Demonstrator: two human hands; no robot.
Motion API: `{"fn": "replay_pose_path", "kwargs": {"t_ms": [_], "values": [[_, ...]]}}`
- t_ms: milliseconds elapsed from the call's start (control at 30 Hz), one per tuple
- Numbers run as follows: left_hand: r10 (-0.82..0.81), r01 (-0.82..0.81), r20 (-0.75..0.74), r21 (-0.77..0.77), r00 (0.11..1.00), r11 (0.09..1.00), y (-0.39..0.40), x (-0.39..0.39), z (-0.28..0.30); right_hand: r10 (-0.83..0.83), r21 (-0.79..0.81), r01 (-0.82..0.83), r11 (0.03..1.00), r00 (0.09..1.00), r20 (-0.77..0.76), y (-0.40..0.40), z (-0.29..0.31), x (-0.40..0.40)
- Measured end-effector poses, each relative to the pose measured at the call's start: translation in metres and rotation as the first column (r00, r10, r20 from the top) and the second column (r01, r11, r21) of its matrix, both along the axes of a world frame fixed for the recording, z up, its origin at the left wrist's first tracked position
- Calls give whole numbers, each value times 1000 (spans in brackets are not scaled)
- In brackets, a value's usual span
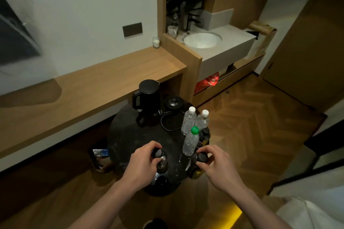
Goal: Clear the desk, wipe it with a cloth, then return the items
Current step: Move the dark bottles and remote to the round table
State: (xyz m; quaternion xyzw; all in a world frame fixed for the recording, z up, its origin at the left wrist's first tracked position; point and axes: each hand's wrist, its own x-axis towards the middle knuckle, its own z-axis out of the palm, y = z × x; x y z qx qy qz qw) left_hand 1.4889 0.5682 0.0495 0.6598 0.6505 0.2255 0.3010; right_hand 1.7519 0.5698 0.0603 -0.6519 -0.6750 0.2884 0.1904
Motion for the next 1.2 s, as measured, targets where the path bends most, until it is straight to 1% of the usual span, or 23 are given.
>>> {"fn": "replay_pose_path", "kwargs": {"t_ms": [167,333,433,633,833,967,1100,1200], "values": [[8,-8,6,-48,1000,999,35,24,-14,-23,14,23,1000,998,-57,30,1,29],[-7,6,-9,-87,1000,996,80,37,-38,-8,21,9,1000,999,-53,56,8,47],[-28,26,-27,-90,999,996,107,44,-54,-12,13,13,1000,1000,-21,77,13,62],[-25,17,-47,-159,999,987,144,57,-79,-73,10,72,997,996,44,118,13,92],[27,-35,-47,-180,999,983,168,74,-90,-114,28,111,993,989,97,183,-14,123],[107,-118,-63,-198,992,973,174,87,-97,-55,2,55,998,994,96,233,-32,133],[176,-186,-63,-210,982,960,179,99,-102,70,-40,-66,997,992,108,283,-50,130],[230,-238,-60,-196,971,951,185,108,-104,180,-62,-173,983,974,139,314,-60,120]]}}
